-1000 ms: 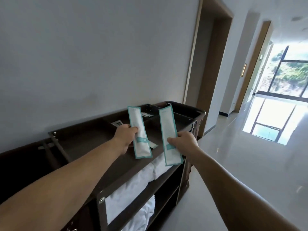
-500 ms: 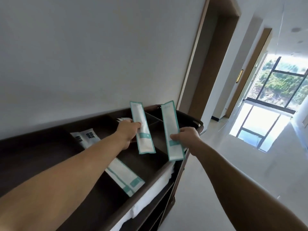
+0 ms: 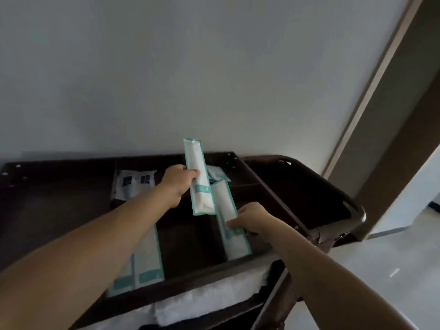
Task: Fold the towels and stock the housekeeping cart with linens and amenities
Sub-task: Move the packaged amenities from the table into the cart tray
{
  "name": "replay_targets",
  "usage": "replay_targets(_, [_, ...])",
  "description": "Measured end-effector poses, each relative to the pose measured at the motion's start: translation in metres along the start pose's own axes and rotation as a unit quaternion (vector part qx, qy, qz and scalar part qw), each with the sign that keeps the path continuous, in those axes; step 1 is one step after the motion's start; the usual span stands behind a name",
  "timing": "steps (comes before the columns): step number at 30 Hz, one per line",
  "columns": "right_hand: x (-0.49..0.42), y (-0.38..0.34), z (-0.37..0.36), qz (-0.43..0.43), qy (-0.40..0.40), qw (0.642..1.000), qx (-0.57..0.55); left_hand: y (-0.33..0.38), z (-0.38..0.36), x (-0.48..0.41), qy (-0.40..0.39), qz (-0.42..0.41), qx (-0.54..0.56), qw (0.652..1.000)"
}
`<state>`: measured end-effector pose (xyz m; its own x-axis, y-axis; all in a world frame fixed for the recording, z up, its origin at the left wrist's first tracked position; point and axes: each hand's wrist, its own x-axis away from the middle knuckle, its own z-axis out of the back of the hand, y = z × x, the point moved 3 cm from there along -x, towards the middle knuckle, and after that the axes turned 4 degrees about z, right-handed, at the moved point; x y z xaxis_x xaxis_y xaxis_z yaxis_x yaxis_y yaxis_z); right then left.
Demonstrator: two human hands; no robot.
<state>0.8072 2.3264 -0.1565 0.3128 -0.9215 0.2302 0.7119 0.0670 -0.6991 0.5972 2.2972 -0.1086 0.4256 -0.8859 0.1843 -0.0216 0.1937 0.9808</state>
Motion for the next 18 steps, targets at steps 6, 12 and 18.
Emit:
replay_targets(6, [-0.011, 0.013, -0.015, 0.026, -0.084, 0.996, 0.015, -0.011, -0.002, 0.015, 0.075, 0.025, 0.000, 0.997])
replay_targets(12, [-0.021, 0.021, -0.024, 0.032, -0.109, 0.993, 0.017, -0.014, -0.001, 0.030, 0.104, 0.027, 0.006, 0.994])
replay_targets(18, [-0.028, 0.027, -0.029, 0.045, -0.155, 0.982, 0.097, -0.017, 0.002, 0.042, 0.107, 0.018, 0.003, 0.994])
